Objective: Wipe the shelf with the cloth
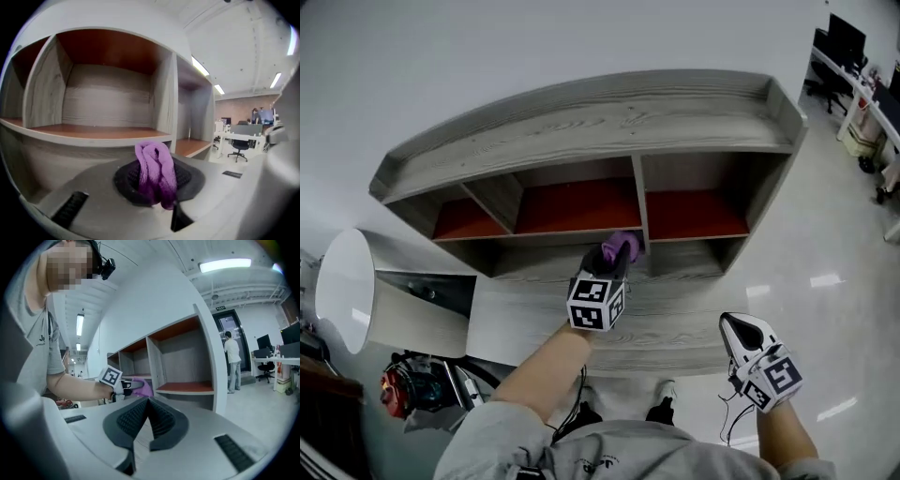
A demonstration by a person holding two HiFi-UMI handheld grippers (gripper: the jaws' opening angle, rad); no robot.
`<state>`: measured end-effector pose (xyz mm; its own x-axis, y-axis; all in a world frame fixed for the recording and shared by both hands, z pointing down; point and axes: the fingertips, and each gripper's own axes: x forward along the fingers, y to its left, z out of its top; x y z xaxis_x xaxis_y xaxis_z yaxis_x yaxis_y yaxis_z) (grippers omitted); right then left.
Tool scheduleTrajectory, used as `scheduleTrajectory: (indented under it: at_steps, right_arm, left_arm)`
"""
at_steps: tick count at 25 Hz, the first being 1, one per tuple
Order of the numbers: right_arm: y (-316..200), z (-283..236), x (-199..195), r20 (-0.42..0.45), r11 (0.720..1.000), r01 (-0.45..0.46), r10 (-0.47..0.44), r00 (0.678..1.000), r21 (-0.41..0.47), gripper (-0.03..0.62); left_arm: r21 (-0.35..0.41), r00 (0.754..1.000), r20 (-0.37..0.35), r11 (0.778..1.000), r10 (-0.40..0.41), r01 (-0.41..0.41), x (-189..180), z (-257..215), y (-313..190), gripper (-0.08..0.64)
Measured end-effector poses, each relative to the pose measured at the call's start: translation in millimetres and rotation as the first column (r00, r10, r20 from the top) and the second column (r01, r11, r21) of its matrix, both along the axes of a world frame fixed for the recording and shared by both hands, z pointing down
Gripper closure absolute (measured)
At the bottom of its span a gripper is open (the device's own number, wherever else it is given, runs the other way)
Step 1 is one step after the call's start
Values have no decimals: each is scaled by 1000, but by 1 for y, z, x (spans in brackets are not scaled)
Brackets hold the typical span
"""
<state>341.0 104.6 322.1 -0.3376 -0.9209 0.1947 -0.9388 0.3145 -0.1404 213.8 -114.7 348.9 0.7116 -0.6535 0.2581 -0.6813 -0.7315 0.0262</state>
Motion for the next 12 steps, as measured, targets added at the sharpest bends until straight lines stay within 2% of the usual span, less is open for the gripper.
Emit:
scheduleTrajectory:
  at_steps: [3, 5, 9, 12]
  right_arm:
    - [2, -27, -12, 8, 1000, 25, -25, 1000, 9, 571]
    - [-1, -52, -31, 3, 999, 35, -36, 999, 23, 571]
    - [0, -95, -97, 24, 996, 65, -67, 997, 54, 571]
    - [17, -107, -163, 87, 996, 71, -75, 993, 48, 571]
  left_arm:
    - [-72, 994, -94, 996, 53, -60, -61, -20, 44, 488]
    - [-78, 982, -173, 992, 80, -95, -113, -44, 72, 488]
    - [-15, 945, -310, 993, 106, -116, -232, -98, 119, 488]
    - [52, 924, -345, 986, 165, -157, -312, -124, 161, 488]
